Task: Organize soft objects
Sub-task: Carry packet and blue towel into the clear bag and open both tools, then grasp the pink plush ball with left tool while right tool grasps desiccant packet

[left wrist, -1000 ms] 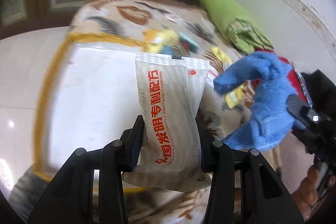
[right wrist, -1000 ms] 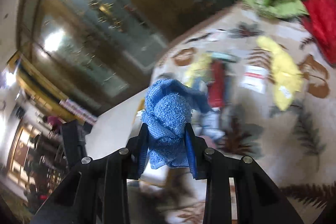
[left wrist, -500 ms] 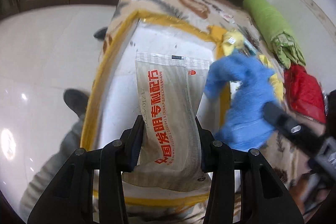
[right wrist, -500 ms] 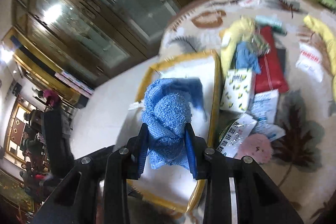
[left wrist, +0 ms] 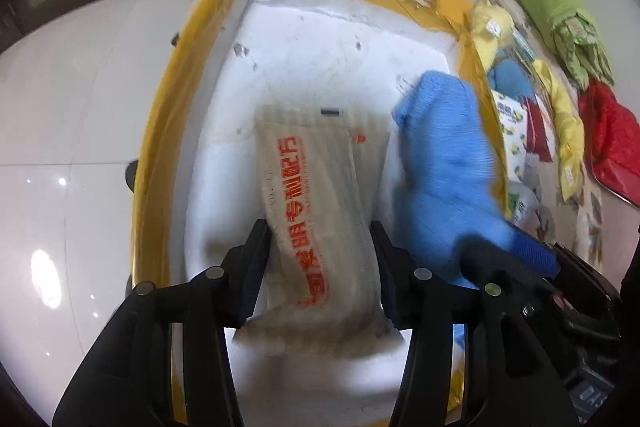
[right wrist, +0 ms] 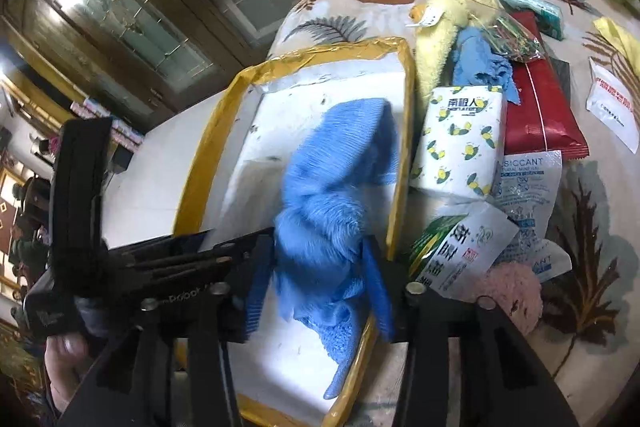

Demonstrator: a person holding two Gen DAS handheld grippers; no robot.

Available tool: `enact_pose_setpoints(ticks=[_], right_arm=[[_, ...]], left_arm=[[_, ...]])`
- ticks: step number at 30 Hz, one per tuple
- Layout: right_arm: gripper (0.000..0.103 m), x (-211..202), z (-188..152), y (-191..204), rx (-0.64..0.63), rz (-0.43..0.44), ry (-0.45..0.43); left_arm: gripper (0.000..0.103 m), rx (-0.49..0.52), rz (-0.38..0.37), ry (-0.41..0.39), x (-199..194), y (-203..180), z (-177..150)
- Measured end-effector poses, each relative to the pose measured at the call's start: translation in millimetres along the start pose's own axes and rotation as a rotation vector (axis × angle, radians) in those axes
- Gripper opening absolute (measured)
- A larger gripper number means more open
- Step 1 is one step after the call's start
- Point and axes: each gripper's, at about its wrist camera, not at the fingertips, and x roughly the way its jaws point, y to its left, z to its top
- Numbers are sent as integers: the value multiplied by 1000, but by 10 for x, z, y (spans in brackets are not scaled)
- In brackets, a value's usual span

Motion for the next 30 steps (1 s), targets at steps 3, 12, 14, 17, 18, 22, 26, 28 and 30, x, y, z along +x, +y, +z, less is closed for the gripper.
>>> enact_pose_setpoints(ticks=[3, 12, 14, 17, 18, 22, 26, 28, 30], right_arm=[[82, -339, -67, 25, -3, 5, -104], [82, -1180, -601, -558, 84, -46, -224], [82, -1293, -673, -777, 141, -42, -224], [82, -1422, -722, -994, 185, -47, -242], [82, -1457, -718, -1033, 198, -53, -241], [82, -1451, -664, -1166, 231, -17, -206], [79, -1273, -586, -1120, 168, -33, -179], [76, -1181, -511, -1181, 187, -12, -163], [66, -1116, -412, -1308, 224, 13, -156]], left_arm=[[50, -52, -43, -131, -270, 26, -118], [60, -64, -13, -314, -753, -459, -553], [60, 39, -15, -297, -677, -783, -554], [60, 125, -73, -217, -515, -1172, -558], [60, 143, -94, -196, -467, -1281, -535], [60, 236, -47, -212, -393, -1523, -431], [60, 218, -112, -205, -406, -1448, -434], [60, 247, -147, -194, -382, -1477, -486], [60, 286, -122, -171, -264, -1565, -545]])
